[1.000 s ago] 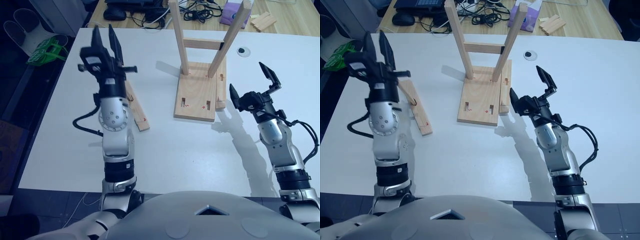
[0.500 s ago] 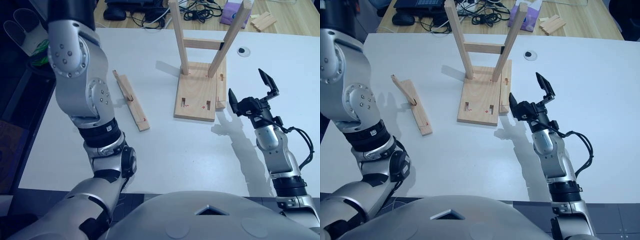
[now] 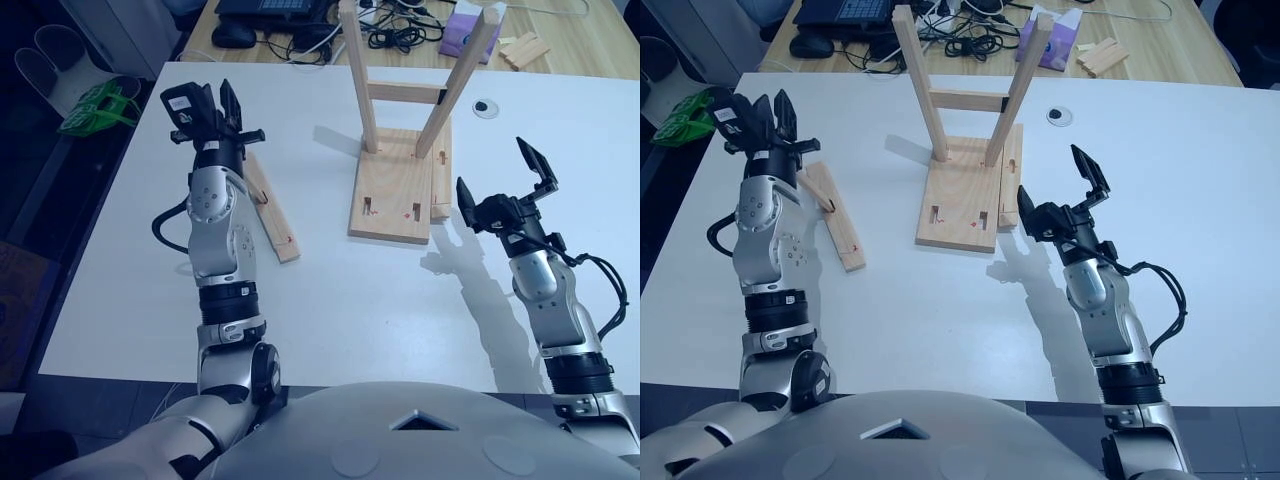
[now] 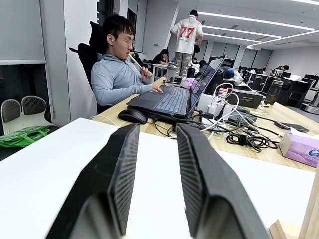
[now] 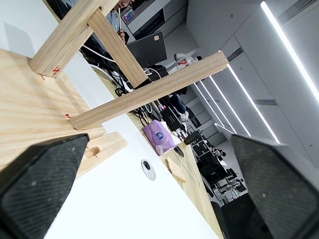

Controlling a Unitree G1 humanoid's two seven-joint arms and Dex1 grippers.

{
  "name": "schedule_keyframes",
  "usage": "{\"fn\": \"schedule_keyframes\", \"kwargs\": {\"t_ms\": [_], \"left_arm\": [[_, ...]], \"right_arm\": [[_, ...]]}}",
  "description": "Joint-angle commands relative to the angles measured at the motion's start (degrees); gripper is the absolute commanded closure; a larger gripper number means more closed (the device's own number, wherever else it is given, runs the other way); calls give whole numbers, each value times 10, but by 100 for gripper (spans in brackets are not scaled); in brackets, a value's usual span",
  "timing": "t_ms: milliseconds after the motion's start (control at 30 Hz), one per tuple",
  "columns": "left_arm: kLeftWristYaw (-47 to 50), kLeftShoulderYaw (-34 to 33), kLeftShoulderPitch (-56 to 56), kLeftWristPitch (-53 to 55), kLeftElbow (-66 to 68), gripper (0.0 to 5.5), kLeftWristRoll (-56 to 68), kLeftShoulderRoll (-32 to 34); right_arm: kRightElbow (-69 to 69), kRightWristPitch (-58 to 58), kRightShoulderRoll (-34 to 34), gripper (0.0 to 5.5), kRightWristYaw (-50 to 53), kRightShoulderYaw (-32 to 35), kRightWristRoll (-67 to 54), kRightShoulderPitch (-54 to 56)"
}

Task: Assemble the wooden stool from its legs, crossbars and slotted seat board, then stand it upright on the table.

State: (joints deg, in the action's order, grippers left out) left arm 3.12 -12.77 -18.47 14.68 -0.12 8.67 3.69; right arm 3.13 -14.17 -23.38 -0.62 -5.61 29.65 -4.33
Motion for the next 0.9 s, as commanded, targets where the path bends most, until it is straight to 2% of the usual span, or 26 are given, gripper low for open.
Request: {"fn": "schedule_keyframes", "kwargs": {"t_ms": [33, 133, 333, 433, 500, 567, 667, 900], "left_arm": [[12, 15, -15, 81, -49, 415, 23, -18], [23, 16, -71, 125, -124, 415, 46, -20], [13, -1, -162, 167, -216, 415, 61, 35], [68, -50, -88, 139, -223, 415, -35, 88], [88, -92, 24, 127, -246, 415, -66, 79], [83, -105, 81, 179, -245, 415, -38, 46], [54, -91, 102, 267, -225, 415, 20, 11], [20, -21, 55, 276, -213, 415, 20, 19]], "right_arm": [[2, 7, 2, 10, 1, -4, 5, 4], [3, 7, 4, 10, 2, -5, 5, 3], [4, 10, 7, 10, 5, -4, 4, 0], [5, 11, 8, 10, 9, -2, 4, -3], [5, 11, 6, 10, 11, 1, 3, -8], [5, 12, 6, 10, 14, 1, 2, -14], [2, 12, 7, 10, 12, -4, 3, -11], [3, 9, 0, 10, 10, 0, 2, -12]]}}
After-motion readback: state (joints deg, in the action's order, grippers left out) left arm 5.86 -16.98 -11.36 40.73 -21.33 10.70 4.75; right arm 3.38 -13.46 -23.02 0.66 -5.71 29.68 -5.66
